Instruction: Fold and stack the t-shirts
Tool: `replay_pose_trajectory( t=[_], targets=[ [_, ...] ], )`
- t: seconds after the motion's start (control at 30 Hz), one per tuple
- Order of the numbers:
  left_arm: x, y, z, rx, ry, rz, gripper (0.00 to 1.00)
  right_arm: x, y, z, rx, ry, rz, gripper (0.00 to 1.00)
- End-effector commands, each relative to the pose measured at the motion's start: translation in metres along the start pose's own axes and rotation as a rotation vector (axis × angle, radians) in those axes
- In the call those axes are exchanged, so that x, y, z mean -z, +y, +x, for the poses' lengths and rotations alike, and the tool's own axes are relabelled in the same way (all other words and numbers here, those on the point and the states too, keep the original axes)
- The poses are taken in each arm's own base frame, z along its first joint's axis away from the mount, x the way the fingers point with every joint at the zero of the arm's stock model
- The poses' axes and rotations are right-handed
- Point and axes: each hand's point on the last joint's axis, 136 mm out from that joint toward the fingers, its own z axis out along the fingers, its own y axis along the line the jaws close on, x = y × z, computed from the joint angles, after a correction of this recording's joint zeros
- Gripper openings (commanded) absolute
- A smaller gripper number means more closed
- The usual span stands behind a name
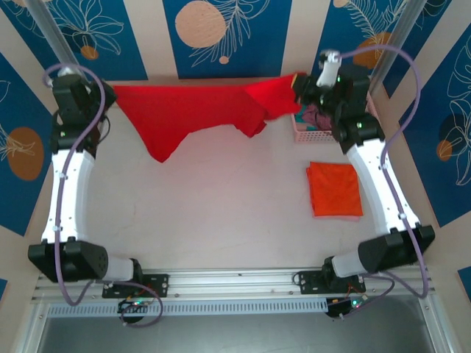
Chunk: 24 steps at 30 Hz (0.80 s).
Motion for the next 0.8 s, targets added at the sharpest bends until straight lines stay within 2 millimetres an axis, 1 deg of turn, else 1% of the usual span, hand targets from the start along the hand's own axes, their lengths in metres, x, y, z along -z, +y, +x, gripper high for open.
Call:
replay_pose_trajectory(
  t=[0.0,0.07,0.17,0.23,0.3,0.33,0.4,0.47,0.57,0.67,0.73,0.77],
  targets=[
    [0.024,0.018,0.014,-0.006,-0.005,-0.013,0.0,0.035,0.015,0.0,-0.021,-0.067,-0.046,0.0],
    [0.029,0.03,0.029,-0.006,0.023,-0.032,0.0,0.046,0.014,0.011,-0.021,-0.054,-0.034,0.0],
    [0.03,0.033,0.035,-0.011,0.039,-0.036,0.0,0.057,0.016,0.013,0.0,-0.054,-0.028,0.0],
    [0.023,0.033,0.036,-0.014,0.046,-0.035,0.0,0.054,0.014,0.013,0.013,-0.058,-0.016,0.0],
    [0.011,0.034,0.037,-0.011,0.052,-0.039,0.0,0.044,0.008,0.013,0.018,-0.054,-0.001,0.0],
    [0.002,0.035,0.038,-0.006,0.059,-0.043,0.0,0.037,0.008,0.011,0.027,-0.05,-0.006,0.0],
    [-0.017,0.037,0.04,0.001,0.07,-0.049,0.0,0.015,0.004,0.011,0.037,-0.034,-0.009,0.0],
    [-0.038,0.038,0.04,0.006,0.077,-0.057,0.0,-0.01,-0.003,0.009,0.036,-0.016,-0.006,0.0],
    [-0.072,0.038,0.04,0.025,0.09,-0.06,0.0,-0.053,-0.014,0.005,0.024,0.001,-0.011,0.0],
    [-0.108,0.037,0.039,0.047,0.103,-0.066,0.0,-0.092,-0.022,-0.005,0.017,0.001,-0.022,0.0],
    [-0.13,0.034,0.032,0.056,0.104,-0.079,0.0,-0.117,-0.024,-0.016,0.011,-0.009,-0.04,0.0],
    [-0.14,0.029,0.025,0.061,0.095,-0.07,0.0,-0.126,-0.023,-0.023,0.009,-0.016,-0.052,0.0]
  ],
)
